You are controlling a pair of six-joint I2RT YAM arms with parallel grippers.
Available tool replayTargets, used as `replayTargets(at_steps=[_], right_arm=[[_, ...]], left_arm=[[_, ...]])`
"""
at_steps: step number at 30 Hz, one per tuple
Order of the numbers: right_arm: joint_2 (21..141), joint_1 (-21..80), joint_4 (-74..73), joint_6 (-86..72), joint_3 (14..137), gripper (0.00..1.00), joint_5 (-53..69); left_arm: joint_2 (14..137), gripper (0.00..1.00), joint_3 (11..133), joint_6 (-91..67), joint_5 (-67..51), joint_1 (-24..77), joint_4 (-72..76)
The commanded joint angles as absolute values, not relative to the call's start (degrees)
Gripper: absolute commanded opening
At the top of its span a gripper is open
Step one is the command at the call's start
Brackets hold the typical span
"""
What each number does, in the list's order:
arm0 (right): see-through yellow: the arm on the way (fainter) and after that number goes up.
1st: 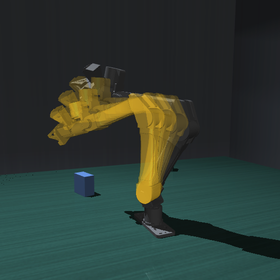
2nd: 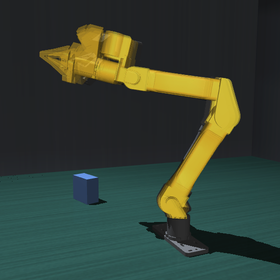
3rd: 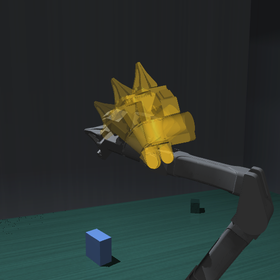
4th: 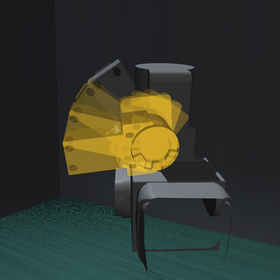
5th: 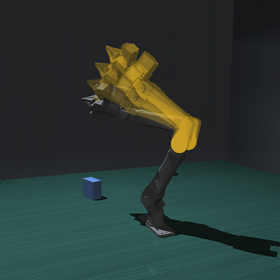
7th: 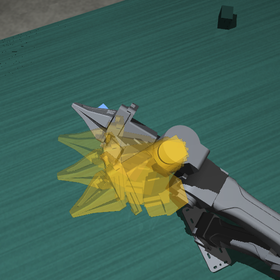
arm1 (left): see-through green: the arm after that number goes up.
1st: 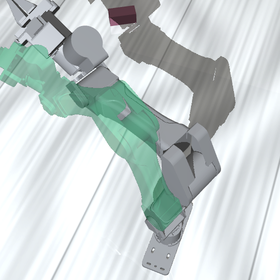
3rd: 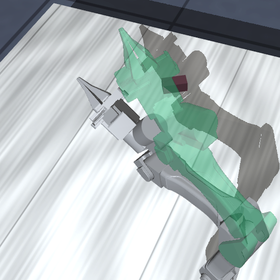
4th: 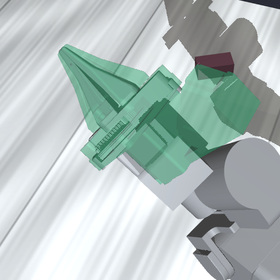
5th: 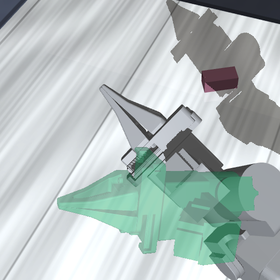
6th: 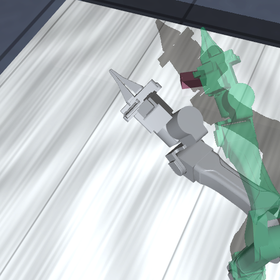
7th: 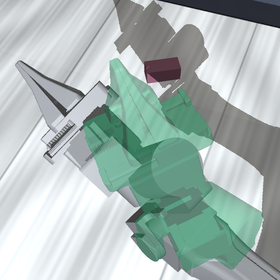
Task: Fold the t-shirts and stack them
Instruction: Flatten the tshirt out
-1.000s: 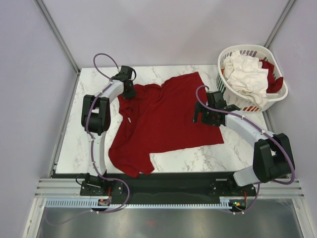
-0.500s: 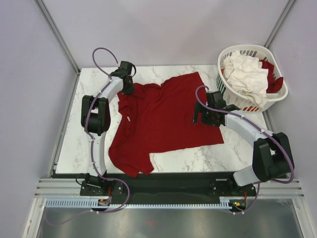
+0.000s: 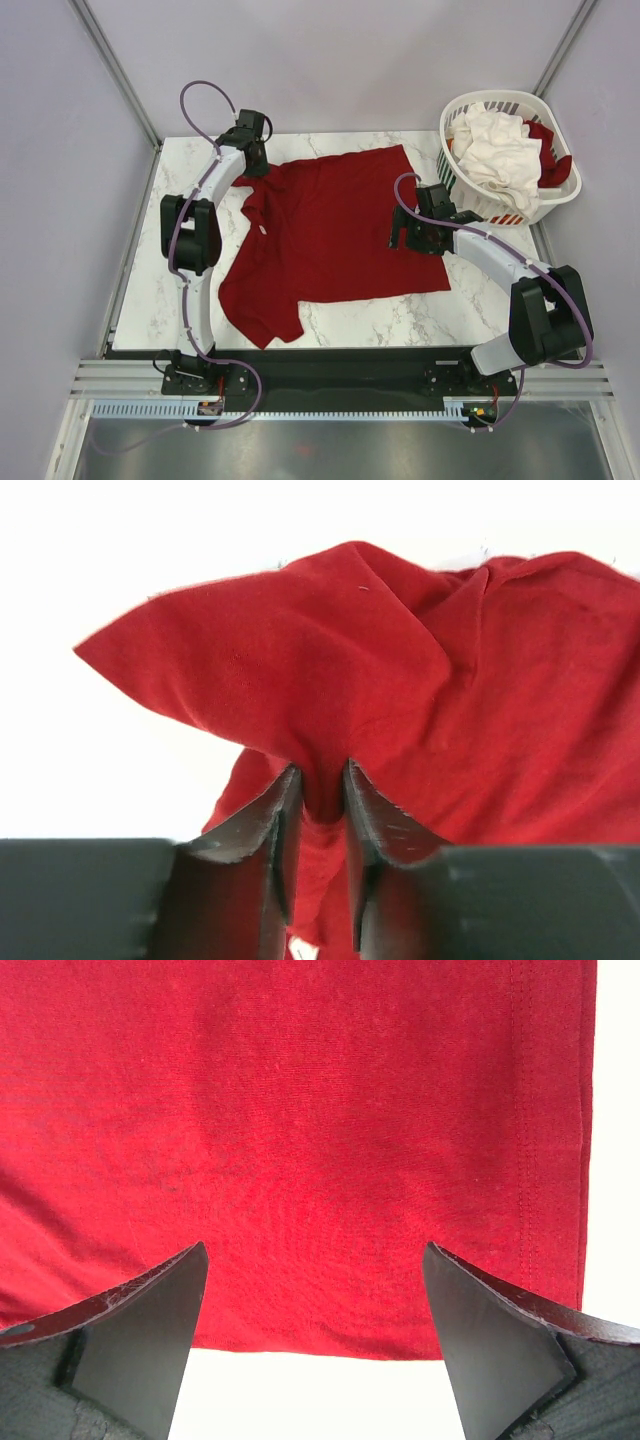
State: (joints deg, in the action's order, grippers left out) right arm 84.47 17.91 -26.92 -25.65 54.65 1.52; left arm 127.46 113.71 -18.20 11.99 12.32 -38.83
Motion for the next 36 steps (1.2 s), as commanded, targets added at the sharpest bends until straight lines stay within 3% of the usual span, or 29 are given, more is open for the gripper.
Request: replayTargets(at_steps=[1,4,8,12,15,16,18,20,23,27,36], right_arm=[[84.9,18.4,-25.5,-25.0,54.5,0.97,1.2],[85.2,18.4,-25.5,-25.0,54.5,0.97,1.3],[85.3,18.4,-25.3,-25.1,54.4,0.97,1.2],[85.6,18.5,-25.2,-25.1,54.4,0.96,1.5],[85.8,18.4,-25.1,-25.1,54.4,0.97,1.5],[85.9,18.5,-25.1,-25.1,54.5,0.97,1.5],[86.0,18.5,-25.0,-25.2,54.5,0.97,1.6],[86.1,18.6,-25.0,-25.2,54.5,0.97,1.6],[86.2,18.8,-25.0,-25.2,54.3,0.97,1.6],[86.6,19.0,-24.8,-25.2,54.1,0.97,1.8],[86.9,19.3,-24.8,-25.1,54.1,0.97,1.5]], left_arm=[[125.0,0.36,116.2,-15.6,13.8,12.5,-39.6],[125.1,0.36,116.5,-15.4,14.1,12.6,-39.7],[125.7,0.12,117.0,-15.1,14.0,12.5,-39.8],[126.5,0.06,117.5,-14.8,14.0,12.6,-40.1],[126.2,0.24,117.2,-14.8,13.9,12.5,-40.5],[126.0,0.37,116.5,-14.7,14.2,12.5,-40.5],[124.7,0.53,115.4,-14.5,16.0,12.5,-40.4],[123.3,0.59,112.9,-14.3,17.6,12.5,-40.3],[120.7,0.58,107.6,-14.8,19.5,12.5,-39.3],[118.6,0.49,99.3,-16.4,20.1,12.1,-35.3],[119.8,0.52,96.4,-17.1,18.4,12.0,-31.0]])
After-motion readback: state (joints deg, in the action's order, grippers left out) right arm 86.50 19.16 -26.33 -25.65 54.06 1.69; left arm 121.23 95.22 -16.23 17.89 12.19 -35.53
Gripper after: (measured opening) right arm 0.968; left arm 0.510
